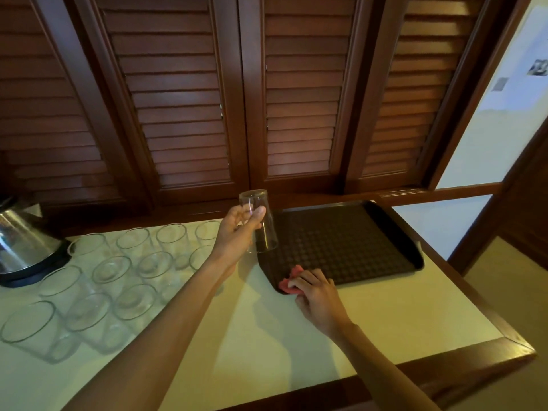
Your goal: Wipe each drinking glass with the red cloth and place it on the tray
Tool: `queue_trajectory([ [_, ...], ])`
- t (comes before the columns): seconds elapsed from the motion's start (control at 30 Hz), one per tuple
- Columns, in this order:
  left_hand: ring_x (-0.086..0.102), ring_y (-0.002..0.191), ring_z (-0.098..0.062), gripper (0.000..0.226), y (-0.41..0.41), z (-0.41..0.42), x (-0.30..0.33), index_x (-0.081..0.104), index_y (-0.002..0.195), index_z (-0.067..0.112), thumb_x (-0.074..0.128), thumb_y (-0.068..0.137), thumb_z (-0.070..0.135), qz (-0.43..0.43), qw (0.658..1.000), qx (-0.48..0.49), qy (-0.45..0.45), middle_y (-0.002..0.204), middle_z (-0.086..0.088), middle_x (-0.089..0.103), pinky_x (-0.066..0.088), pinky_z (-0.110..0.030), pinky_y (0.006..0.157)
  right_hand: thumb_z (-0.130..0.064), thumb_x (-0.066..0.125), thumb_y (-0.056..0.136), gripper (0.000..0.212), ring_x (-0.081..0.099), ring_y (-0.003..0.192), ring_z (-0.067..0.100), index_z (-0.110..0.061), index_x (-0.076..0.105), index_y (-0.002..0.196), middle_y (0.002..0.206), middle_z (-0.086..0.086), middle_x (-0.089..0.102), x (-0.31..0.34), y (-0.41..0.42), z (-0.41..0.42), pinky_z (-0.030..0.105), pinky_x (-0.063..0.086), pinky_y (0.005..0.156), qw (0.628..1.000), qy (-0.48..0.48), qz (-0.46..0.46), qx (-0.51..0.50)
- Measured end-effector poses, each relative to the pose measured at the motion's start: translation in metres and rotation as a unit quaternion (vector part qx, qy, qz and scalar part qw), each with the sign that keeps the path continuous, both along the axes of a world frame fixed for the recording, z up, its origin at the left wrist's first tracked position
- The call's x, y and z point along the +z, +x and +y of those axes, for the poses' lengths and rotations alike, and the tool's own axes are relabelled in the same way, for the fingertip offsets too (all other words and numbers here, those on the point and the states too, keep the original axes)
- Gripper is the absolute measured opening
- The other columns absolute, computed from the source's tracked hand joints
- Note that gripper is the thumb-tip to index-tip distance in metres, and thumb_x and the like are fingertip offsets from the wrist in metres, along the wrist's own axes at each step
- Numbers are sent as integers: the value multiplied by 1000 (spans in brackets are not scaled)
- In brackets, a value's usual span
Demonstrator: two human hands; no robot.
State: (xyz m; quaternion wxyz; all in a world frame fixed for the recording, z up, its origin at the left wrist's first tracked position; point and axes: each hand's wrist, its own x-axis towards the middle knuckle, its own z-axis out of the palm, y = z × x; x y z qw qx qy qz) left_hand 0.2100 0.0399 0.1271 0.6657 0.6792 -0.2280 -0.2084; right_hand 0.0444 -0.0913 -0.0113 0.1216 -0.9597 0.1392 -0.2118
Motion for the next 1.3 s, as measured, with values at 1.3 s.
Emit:
queue_trajectory([
  [1.3,65,119,-25,55,96,-145,-53,55,130,9,84,87,28,-205,945,25,252,128,-9,67,54,-36,103,-24,43,103,56,-3,157,17,-43,32,154,166,-13,21,4,29,-74,50,5,126,989,56,133,-29],
])
